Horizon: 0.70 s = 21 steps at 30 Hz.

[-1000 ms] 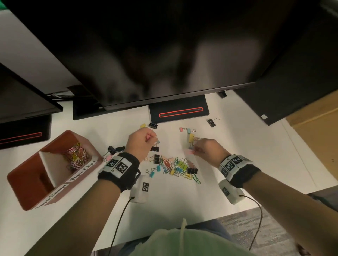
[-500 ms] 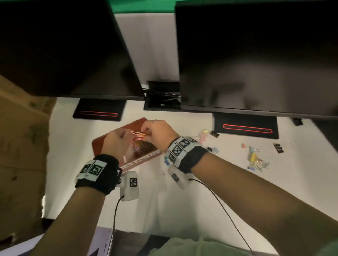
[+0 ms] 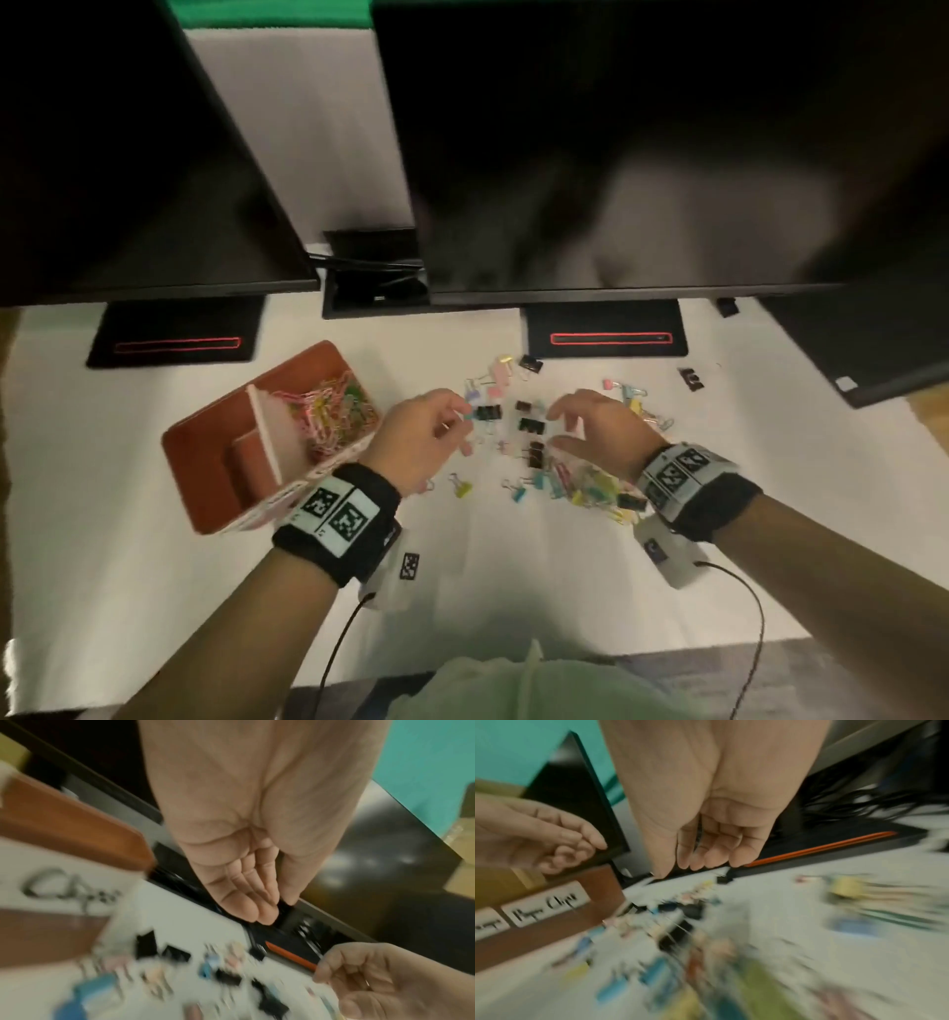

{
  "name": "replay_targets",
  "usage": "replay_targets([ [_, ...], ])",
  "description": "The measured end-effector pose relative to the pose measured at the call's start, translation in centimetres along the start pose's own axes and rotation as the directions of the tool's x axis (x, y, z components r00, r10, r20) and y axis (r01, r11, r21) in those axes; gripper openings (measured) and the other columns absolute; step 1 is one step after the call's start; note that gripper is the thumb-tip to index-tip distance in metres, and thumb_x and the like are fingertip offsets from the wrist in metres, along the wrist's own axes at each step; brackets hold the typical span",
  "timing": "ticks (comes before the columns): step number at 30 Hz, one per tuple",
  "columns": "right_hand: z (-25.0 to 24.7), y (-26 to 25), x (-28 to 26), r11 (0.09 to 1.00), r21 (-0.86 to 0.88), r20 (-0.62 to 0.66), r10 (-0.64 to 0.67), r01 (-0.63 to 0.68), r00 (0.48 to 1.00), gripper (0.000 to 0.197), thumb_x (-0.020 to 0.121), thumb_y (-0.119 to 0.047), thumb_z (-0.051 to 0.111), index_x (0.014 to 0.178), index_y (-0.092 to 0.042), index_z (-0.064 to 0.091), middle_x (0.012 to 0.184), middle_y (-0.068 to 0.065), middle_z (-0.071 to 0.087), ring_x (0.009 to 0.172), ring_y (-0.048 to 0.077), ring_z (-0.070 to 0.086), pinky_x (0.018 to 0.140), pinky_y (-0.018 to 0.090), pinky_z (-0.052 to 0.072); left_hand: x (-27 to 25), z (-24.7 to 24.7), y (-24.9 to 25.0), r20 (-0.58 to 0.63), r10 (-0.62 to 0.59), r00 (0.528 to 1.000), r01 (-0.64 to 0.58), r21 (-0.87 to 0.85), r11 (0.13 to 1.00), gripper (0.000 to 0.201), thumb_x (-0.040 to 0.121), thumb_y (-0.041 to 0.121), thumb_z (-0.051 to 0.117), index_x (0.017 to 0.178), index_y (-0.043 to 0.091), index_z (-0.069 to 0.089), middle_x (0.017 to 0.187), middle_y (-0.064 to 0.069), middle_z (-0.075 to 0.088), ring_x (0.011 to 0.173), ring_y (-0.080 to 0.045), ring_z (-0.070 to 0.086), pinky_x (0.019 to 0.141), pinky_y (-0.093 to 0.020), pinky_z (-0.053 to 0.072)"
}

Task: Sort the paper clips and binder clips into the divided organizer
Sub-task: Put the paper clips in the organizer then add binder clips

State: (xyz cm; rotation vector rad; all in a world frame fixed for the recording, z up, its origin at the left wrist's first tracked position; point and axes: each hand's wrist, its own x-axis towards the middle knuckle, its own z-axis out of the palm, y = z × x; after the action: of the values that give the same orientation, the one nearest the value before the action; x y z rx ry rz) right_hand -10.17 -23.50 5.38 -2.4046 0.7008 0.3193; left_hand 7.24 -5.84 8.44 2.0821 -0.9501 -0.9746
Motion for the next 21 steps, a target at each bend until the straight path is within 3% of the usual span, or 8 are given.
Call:
replay_targets([
  [3,-0.1,4.4,-3.3,0.992,-0.015,0.120,0.124,-0.123,0.985,0.039,0.078,-0.038,0.069,0.113,-0.026,0.055,0.105,-0.004,0.050,0.090,0.013,0.054,0.086,0.033,0.050,1.2,5.3,1.6,0.164,0.058,0.985,-0.076,0.108,0.991,0.021,0.087,0.021,0.061,0.107,0.020,0.060,0.092,0.006,0.062,0.080,-0.012,0.061,0.067,-0.016,0.047],
  [8,1.7,7.2,-5.0,0.995,0.005,0.220,0.098,-0.102,0.970,0.054,0.071,-0.032,0.076,0.119,-0.026,0.054,0.113,0.001,0.045,0.095,0.022,0.056,0.090,0.035,0.049,3.1,11.9,1.7,0.302,0.070,0.951,-0.173,0.327,0.929,0.031,0.083,0.018,0.064,0.113,0.019,0.057,0.113,-0.002,0.053,0.098,-0.018,0.055,0.088,-0.032,0.048],
  [13,2.1,9.0,-4.4,0.980,0.156,0.168,0.096,-0.123,0.981,0.046,0.074,-0.019,0.074,0.116,-0.020,0.055,0.118,0.005,0.047,0.101,0.025,0.056,0.095,0.039,0.048,3.8,13.9,0.9,0.243,0.082,0.967,-0.177,0.401,0.899,0.034,0.081,0.014,0.066,0.114,0.019,0.057,0.116,0.001,0.047,0.103,-0.015,0.050,0.094,-0.026,0.044],
  [16,1.1,10.4,-4.4,0.983,0.162,0.119,0.070,-0.089,0.990,0.043,0.078,-0.015,0.071,0.118,-0.017,0.055,0.117,0.005,0.047,0.096,0.019,0.055,0.094,0.031,0.048,4.0,13.7,0.6,0.188,0.049,0.981,-0.115,0.357,0.927,0.037,0.081,0.014,0.068,0.116,0.018,0.055,0.119,0.000,0.046,0.102,-0.014,0.054,0.087,-0.021,0.046],
  [21,-0.3,12.5,-4.4,0.988,0.144,0.012,0.047,-0.048,0.999,0.045,0.077,-0.020,0.072,0.119,-0.020,0.054,0.117,0.003,0.045,0.093,0.017,0.052,0.090,0.032,0.049,3.7,13.1,0.0,0.086,0.007,0.996,-0.032,0.298,0.954,0.058,0.076,0.022,0.074,0.127,0.020,0.047,0.126,0.001,0.038,0.103,-0.013,0.050,0.094,-0.029,0.047],
])
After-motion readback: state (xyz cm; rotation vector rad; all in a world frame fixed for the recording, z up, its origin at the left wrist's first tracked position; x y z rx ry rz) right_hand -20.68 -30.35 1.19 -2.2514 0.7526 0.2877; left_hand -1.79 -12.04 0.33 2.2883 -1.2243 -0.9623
